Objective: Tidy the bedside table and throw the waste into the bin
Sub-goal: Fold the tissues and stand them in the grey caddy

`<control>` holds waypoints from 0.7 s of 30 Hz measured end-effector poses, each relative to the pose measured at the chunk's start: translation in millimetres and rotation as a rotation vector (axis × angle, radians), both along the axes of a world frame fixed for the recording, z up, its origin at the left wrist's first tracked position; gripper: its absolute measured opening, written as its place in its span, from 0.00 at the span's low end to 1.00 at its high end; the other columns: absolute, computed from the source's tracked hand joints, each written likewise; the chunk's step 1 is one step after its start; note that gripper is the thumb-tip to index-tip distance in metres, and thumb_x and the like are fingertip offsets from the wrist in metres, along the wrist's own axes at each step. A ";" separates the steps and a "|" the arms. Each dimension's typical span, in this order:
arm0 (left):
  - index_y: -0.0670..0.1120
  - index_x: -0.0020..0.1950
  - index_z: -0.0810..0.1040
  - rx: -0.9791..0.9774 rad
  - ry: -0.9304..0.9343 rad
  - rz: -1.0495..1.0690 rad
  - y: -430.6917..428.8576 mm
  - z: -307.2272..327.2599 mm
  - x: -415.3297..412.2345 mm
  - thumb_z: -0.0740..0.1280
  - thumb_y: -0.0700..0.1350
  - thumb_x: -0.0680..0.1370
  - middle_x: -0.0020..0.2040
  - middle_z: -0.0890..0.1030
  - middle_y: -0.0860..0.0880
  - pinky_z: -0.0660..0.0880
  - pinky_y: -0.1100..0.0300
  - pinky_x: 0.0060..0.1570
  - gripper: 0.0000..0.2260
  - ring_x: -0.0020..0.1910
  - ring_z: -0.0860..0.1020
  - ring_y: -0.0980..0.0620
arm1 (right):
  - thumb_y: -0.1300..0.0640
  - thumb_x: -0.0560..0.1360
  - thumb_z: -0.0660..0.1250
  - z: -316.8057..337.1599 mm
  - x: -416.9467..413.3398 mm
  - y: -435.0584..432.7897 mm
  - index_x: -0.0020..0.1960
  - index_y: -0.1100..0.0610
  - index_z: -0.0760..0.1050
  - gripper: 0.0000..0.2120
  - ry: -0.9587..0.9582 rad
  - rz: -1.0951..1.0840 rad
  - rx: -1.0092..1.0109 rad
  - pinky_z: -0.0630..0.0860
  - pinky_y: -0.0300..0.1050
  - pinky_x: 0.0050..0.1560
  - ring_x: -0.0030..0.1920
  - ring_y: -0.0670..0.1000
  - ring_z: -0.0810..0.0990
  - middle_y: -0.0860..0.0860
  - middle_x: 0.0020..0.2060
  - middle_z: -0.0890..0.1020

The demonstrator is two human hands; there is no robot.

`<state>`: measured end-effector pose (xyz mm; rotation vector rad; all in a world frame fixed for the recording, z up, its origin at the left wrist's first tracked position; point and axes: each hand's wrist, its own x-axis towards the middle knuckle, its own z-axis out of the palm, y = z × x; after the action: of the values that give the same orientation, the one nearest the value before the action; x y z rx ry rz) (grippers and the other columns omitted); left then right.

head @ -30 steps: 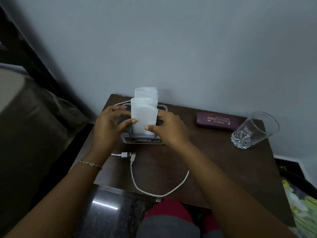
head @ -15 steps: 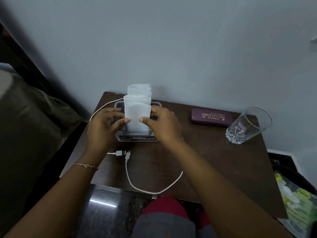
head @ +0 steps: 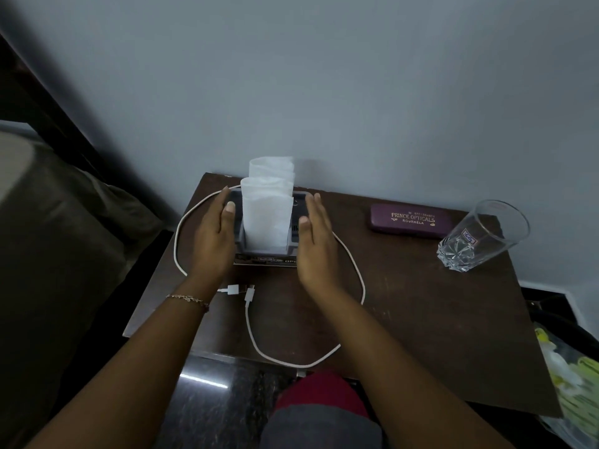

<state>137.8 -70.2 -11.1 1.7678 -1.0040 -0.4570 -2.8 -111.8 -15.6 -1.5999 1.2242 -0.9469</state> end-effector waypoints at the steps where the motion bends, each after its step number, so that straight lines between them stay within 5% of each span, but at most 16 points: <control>1: 0.44 0.70 0.69 -0.002 -0.018 0.006 -1.2 0.1 1.1 0.55 0.45 0.82 0.69 0.73 0.47 0.64 0.62 0.67 0.17 0.69 0.69 0.52 | 0.61 0.82 0.53 -2.7 1.2 0.5 0.73 0.58 0.61 0.20 -0.001 -0.015 -0.026 0.48 0.20 0.65 0.74 0.45 0.56 0.51 0.75 0.59; 9: 0.45 0.70 0.70 -0.010 -0.065 0.012 -15.1 -2.5 11.0 0.54 0.44 0.82 0.69 0.73 0.48 0.63 0.69 0.62 0.17 0.68 0.70 0.51 | 0.65 0.81 0.52 -8.0 13.5 -0.4 0.74 0.58 0.60 0.22 0.002 -0.090 -0.096 0.49 0.19 0.64 0.75 0.47 0.57 0.53 0.76 0.59; 13: 0.48 0.71 0.68 -0.004 -0.007 -0.140 -25.5 -13.8 33.4 0.53 0.57 0.80 0.70 0.71 0.49 0.64 0.50 0.71 0.22 0.70 0.68 0.52 | 0.57 0.81 0.55 0.6 10.5 -5.7 0.75 0.55 0.56 0.23 0.017 -0.013 -0.014 0.52 0.31 0.72 0.75 0.43 0.53 0.50 0.77 0.55; 16: 0.58 0.73 0.58 0.022 0.107 -0.350 -23.8 -11.5 52.3 0.58 0.70 0.72 0.75 0.62 0.53 0.59 0.51 0.73 0.33 0.74 0.60 0.57 | 0.46 0.75 0.66 15.5 -1.0 -15.9 0.76 0.47 0.47 0.38 -0.037 0.136 0.100 0.50 0.37 0.70 0.70 0.36 0.48 0.44 0.77 0.51; 21: 0.56 0.76 0.46 0.196 -0.068 -0.588 -36.2 4.1 68.7 0.71 0.69 0.60 0.77 0.56 0.51 0.56 0.51 0.74 0.53 0.76 0.56 0.55 | 0.50 0.66 0.77 29.0 -3.6 -59.7 0.76 0.48 0.40 0.54 0.054 0.374 0.155 0.57 0.44 0.70 0.73 0.49 0.56 0.47 0.74 0.61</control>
<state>206.5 -106.4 -7.0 1.6434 -1.5777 -0.8893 -6.4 -171.6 13.4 -1.6620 0.9619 -0.5611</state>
